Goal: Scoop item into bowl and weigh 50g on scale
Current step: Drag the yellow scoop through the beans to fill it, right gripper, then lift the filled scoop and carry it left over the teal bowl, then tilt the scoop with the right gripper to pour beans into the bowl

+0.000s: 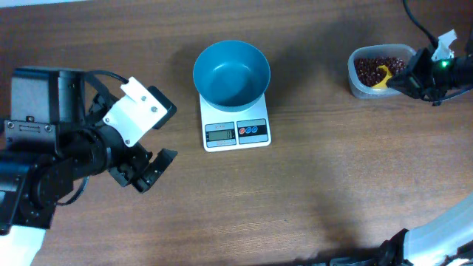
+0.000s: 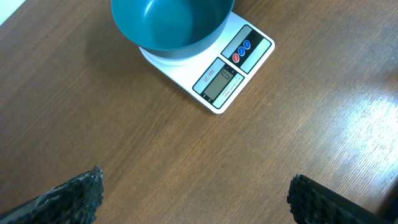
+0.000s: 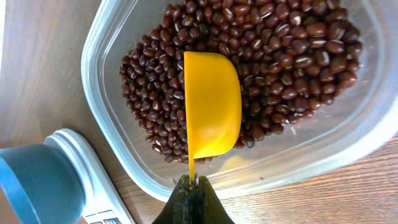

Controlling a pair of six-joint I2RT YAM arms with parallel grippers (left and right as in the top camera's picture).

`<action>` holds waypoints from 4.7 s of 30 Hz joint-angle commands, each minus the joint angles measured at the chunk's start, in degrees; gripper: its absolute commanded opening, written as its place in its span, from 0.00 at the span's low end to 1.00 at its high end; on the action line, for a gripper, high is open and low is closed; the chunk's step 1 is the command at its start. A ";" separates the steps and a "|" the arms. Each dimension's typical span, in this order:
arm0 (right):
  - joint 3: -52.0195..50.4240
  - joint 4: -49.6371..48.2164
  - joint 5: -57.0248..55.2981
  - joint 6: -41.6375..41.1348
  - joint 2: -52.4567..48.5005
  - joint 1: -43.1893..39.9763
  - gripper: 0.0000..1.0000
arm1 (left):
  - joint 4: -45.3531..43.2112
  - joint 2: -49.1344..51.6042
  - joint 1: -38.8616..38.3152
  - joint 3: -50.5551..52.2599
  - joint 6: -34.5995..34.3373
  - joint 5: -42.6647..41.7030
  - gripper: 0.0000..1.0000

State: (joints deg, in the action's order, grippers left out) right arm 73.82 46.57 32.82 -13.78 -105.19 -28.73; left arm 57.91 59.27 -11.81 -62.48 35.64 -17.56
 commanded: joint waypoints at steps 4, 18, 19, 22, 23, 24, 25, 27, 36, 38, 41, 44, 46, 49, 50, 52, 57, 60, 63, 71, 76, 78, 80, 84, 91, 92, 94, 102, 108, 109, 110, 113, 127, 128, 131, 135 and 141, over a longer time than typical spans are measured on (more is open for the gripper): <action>-1.27 1.03 3.52 3.19 -1.03 -2.95 0.04 | 0.07 0.02 0.26 -1.11 0.87 -0.04 0.99; -0.37 -0.48 14.23 4.55 -0.92 -9.31 0.04 | 0.09 0.02 0.26 -1.11 0.87 -0.04 0.99; -0.37 -0.48 14.97 4.52 -0.92 -9.51 0.04 | 0.07 0.02 0.26 -1.11 0.87 -0.04 0.99; -0.37 -0.46 18.05 4.52 -0.92 -9.60 0.04 | 0.09 0.02 0.26 -1.11 0.87 -0.04 0.99; -0.37 -0.46 18.84 4.52 -0.92 -9.60 0.04 | 0.07 0.02 0.26 -1.11 0.87 -0.04 0.99; -0.37 -0.48 20.04 4.55 -0.92 -9.60 0.04 | 0.07 0.02 0.26 -1.11 0.87 -0.04 0.99; -0.37 -0.46 18.60 5.64 -0.92 -9.60 0.04 | 0.07 0.02 0.26 -1.11 0.87 -0.04 0.99; -0.42 0.63 12.85 6.01 -0.94 -9.55 0.04 | 0.07 0.02 0.26 -1.11 0.87 -0.04 0.99; 0.22 3.58 16.55 7.39 -0.81 -9.60 0.04 | 0.07 0.02 0.26 -1.11 0.87 -0.04 0.99; 1.20 2.14 21.11 7.61 -0.44 -9.60 0.04 | 0.07 0.02 0.26 -1.11 0.87 -0.04 0.99; 1.20 3.48 11.54 7.43 -0.37 -9.60 0.04 | 0.07 0.02 0.26 -1.11 0.87 -0.04 0.99; 2.78 1.75 20.79 11.04 -0.26 -9.53 0.04 | 0.07 0.02 0.26 -1.11 0.87 -0.04 0.99; 3.89 1.40 19.85 12.96 -0.24 -9.44 0.04 | 0.07 0.02 0.26 -1.11 0.87 -0.04 0.99; 3.89 1.44 17.62 16.35 -0.20 -9.14 0.04 | 0.07 0.02 0.26 -1.11 0.87 -0.04 0.99; 3.89 1.49 17.53 18.62 -0.17 -8.31 0.04 | 0.07 0.02 0.26 -1.11 0.87 -0.04 0.99; 3.89 1.40 16.72 21.68 -0.17 -6.45 0.04 | 0.07 0.02 0.26 -1.11 0.87 -0.04 0.99; 5.01 1.22 6.95 22.82 0.72 -2.10 0.04 | 0.07 0.02 0.26 -1.11 0.87 -0.04 0.99; 5.92 1.55 7.19 22.53 1.44 -2.89 0.04 | 0.07 0.02 0.26 -1.11 0.87 -0.04 0.99; 5.90 3.56 8.57 22.36 1.44 -4.39 0.04 | 0.07 0.02 0.26 -1.11 0.87 -0.04 0.99; 5.90 5.53 21.29 18.51 1.44 -11.96 0.04 | 0.07 0.02 0.26 -1.11 0.87 -0.04 0.99; 5.90 8.74 25.73 17.35 1.44 -12.98 0.04 | 0.07 0.02 0.26 -1.11 0.87 -0.04 0.99; 5.90 8.76 30.42 17.38 1.44 -12.92 0.04 | 0.07 0.02 0.26 -1.11 0.87 -0.04 0.99; 5.90 8.98 34.18 17.35 1.44 -12.92 0.04 | 0.07 0.02 0.26 -1.11 0.87 -0.04 0.99; 5.90 9.18 37.68 17.35 1.44 -10.08 0.04 | 0.07 0.02 0.26 -1.11 0.87 -0.04 0.99; 5.92 8.50 41.81 17.35 1.44 4.74 0.04 | 0.07 0.02 0.26 -1.11 0.87 -0.04 0.99; 5.92 8.15 41.81 17.35 1.44 6.62 0.04 | 0.07 0.02 0.26 -1.11 0.87 -0.04 0.99; 5.92 7.48 41.86 17.35 1.44 9.53 0.04 | 0.07 0.02 0.26 -1.11 0.87 -0.04 0.99; 6.01 -5.09 41.99 17.38 1.44 21.00 0.04 | 0.07 0.02 0.26 -1.11 0.87 -0.04 0.99; 6.01 -13.40 34.86 23.58 1.44 28.50 0.04 | 0.07 0.02 0.26 -1.11 0.87 -0.04 0.99; 6.01 -13.42 32.81 26.36 1.44 29.59 0.04 | 0.07 0.02 0.26 -1.11 0.87 -0.04 0.99; 6.01 -13.42 30.93 27.52 1.44 30.32 0.04 | 0.07 0.02 0.26 -1.11 0.87 -0.04 0.99; 6.01 -13.44 29.00 27.52 1.44 31.47 0.04 | 0.07 0.02 0.26 -1.11 0.87 -0.04 0.99; 6.01 -13.66 6.71 33.11 1.44 40.35 0.04 | 0.07 0.02 0.26 -1.11 0.87 -0.04 0.99; 6.01 -13.88 5.31 33.11 1.60 40.81 0.04 | 0.07 0.02 0.26 -1.11 0.87 -0.04 0.99; 6.01 -14.69 2.12 33.09 3.30 41.59 0.04 | 0.07 0.02 0.26 -1.11 0.87 -0.04 0.99; 6.01 -14.73 -2.03 33.07 5.88 41.86 0.04 | 0.07 0.02 0.26 -1.11 0.87 -0.04 0.99; 6.01 -14.16 -2.01 32.92 7.19 41.92 0.04 | 0.07 0.02 0.26 -1.11 0.87 -0.04 0.99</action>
State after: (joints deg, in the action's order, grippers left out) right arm 78.76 32.10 31.22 18.48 -100.09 12.53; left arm 57.95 59.27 -11.81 -62.50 35.81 -17.56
